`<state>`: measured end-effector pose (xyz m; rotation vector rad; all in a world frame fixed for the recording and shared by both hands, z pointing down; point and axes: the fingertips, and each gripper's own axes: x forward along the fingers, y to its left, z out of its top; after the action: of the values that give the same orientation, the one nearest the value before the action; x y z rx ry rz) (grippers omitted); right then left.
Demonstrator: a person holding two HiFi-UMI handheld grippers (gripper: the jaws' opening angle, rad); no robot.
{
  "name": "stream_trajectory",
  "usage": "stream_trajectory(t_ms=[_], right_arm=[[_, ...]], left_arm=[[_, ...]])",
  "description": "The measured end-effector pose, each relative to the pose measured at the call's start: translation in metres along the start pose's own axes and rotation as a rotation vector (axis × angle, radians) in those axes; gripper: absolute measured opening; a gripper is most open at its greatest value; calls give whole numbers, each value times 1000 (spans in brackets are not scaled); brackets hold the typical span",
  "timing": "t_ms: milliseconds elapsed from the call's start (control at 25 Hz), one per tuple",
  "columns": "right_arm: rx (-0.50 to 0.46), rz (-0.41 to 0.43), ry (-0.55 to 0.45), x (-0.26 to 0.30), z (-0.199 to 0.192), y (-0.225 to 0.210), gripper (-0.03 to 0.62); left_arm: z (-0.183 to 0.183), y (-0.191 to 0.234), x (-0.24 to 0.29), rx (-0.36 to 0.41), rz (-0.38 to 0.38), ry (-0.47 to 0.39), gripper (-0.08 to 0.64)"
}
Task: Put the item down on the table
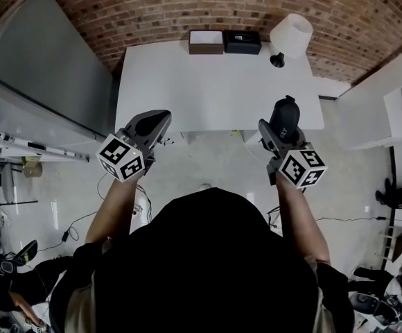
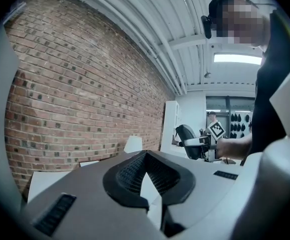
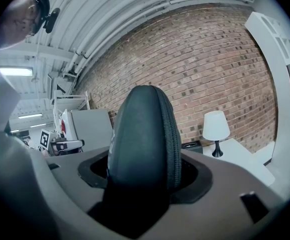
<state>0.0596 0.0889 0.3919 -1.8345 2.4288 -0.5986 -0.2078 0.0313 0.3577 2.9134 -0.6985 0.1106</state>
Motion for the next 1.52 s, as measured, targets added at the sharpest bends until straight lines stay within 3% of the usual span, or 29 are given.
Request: stream_trajectory(t_ms=[680,1520], right_arm=[[-8,-21,-8,9,0,10,313],[8,-19,-28,54,20,-28,313]], left_arm=[[1,9,-2,-7,-27,-4,17],[14,44,39,-23,-15,-20,17]])
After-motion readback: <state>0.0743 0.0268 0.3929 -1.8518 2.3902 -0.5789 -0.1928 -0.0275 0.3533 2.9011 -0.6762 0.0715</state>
